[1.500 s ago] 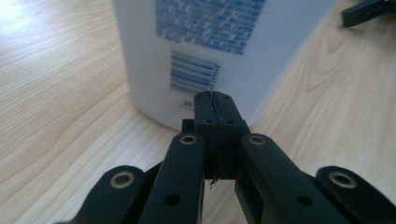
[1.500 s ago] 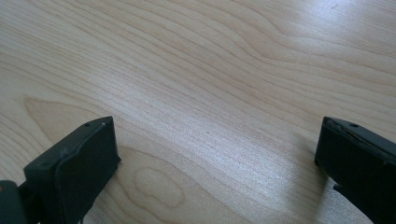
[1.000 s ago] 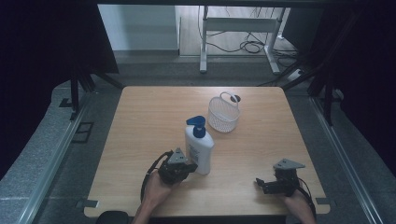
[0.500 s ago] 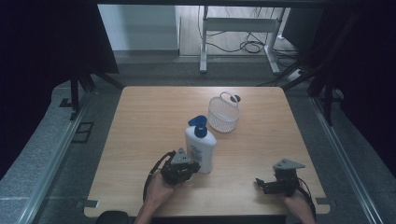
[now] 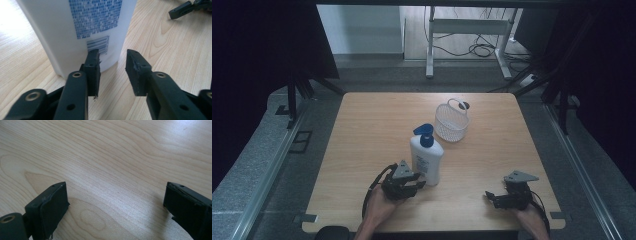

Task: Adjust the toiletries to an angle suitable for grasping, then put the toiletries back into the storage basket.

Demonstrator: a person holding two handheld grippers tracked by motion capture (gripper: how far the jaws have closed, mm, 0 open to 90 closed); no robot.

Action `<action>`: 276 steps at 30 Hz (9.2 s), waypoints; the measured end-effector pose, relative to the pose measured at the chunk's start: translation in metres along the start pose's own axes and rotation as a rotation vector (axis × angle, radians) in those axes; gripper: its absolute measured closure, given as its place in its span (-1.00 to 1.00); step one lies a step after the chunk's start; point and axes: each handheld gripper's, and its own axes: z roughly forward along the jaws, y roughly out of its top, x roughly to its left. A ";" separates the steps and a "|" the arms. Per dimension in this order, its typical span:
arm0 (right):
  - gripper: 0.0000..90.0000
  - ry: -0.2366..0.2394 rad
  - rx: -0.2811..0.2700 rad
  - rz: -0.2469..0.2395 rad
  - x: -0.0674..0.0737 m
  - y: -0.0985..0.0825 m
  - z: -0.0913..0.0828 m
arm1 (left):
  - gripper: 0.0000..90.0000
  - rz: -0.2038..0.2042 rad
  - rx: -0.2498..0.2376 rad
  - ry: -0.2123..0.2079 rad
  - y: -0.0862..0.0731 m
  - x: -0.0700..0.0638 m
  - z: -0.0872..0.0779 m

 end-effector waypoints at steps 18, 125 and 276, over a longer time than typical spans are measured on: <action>-1.00 0.047 -0.045 -0.072 0.014 0.009 -0.005 | -0.34 0.022 0.045 0.070 -0.025 -0.008 -0.006; -0.19 0.365 -0.190 -0.289 0.127 0.195 0.046 | -0.74 -0.036 0.112 0.136 -0.054 -0.012 0.008; -0.16 0.089 -0.239 -0.163 -0.023 0.315 0.046 | -0.74 -0.037 0.108 0.134 -0.052 -0.013 0.010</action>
